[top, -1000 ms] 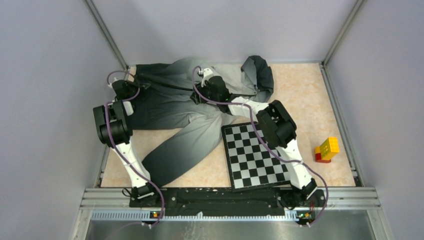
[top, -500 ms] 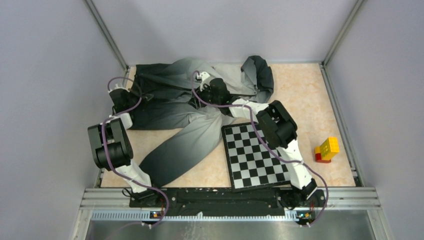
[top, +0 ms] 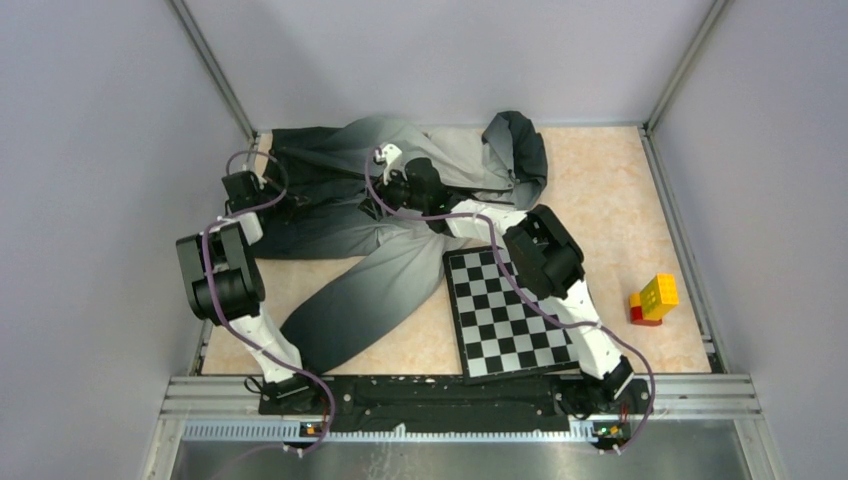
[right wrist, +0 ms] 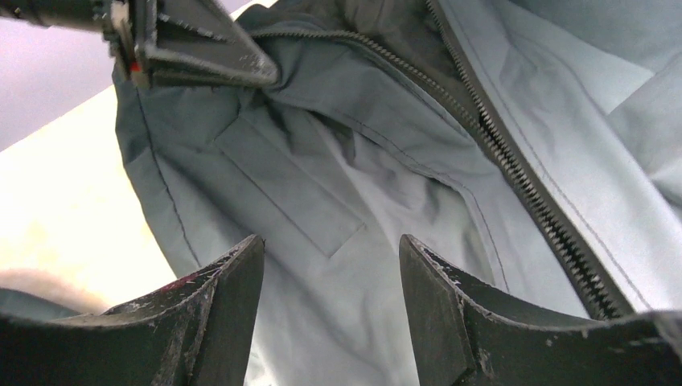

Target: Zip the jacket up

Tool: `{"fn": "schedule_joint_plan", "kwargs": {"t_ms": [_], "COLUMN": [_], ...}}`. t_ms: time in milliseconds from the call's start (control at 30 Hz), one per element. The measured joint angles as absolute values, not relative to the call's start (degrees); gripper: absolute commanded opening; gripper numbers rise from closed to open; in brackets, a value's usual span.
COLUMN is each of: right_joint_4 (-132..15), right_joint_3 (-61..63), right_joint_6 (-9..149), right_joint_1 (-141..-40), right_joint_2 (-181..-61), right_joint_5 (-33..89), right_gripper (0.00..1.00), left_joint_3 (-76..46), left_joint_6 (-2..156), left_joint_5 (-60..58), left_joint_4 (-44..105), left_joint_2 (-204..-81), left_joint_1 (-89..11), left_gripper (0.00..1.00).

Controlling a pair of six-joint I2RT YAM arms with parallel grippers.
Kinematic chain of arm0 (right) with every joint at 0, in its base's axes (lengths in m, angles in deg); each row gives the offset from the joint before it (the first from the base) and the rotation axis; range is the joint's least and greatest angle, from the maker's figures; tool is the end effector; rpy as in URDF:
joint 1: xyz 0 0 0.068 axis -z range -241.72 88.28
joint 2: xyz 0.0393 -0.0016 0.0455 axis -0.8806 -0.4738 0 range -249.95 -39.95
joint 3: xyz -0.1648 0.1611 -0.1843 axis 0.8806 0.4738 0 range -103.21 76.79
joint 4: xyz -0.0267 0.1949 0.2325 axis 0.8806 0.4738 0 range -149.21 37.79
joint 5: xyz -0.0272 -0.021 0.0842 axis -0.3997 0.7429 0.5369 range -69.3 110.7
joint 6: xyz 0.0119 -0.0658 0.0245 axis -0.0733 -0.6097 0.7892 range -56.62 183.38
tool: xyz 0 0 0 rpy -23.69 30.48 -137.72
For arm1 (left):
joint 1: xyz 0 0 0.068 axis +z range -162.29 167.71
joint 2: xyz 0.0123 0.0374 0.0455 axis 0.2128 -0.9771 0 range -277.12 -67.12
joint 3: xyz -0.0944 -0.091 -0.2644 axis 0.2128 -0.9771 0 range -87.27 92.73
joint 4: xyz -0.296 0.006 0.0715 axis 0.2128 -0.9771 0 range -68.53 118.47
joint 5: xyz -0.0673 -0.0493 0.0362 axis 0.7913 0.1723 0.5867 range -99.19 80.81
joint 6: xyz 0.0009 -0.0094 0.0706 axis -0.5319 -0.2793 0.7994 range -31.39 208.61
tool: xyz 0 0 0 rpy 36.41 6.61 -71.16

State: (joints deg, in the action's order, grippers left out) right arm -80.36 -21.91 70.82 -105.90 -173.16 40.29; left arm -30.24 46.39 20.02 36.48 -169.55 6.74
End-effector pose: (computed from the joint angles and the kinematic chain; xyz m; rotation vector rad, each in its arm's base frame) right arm 0.4278 0.4431 0.1776 -0.8342 1.7002 0.9374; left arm 0.4139 0.1126 0.1530 -0.8850 2.0568 -0.7875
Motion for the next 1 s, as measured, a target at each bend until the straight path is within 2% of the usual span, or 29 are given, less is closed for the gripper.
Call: {"fn": "schedule_joint_plan", "kwargs": {"t_ms": [133, 300, 567, 900, 1000], "right_joint_4": [-80.10, -78.61, -74.35, -79.37, -79.46], "right_joint_3": [-24.20, -28.10, -47.00, -46.32, -51.37], "right_joint_6": [70.12, 69.11, 67.56, 63.87, 61.84], "right_joint_1": [-105.81, -105.81, -105.46, -105.31, -105.31], "right_joint_2": [-174.58, -176.92, -188.24, -188.53, -191.30], "right_joint_5": [39.79, 38.83, 38.85, 44.80, 46.41], "right_gripper": [0.62, 0.62, 0.64, 0.70, 0.70], "left_joint_3": [-22.72, -20.29, -20.18, -20.29, -20.27], "left_joint_6": [46.87, 47.00, 46.50, 47.68, 49.45], "left_joint_5": [21.11, 23.15, 27.56, 28.81, 28.13], "left_joint_4": [36.19, 35.60, 35.19, 34.71, 33.09], "left_joint_2": [-174.77, -178.66, -180.04, -177.75, -176.24], "left_joint_1": [6.74, 6.74, 6.74, 6.74, 6.74], "left_gripper": [0.01, 0.02, 0.02, 0.02, 0.03]}}
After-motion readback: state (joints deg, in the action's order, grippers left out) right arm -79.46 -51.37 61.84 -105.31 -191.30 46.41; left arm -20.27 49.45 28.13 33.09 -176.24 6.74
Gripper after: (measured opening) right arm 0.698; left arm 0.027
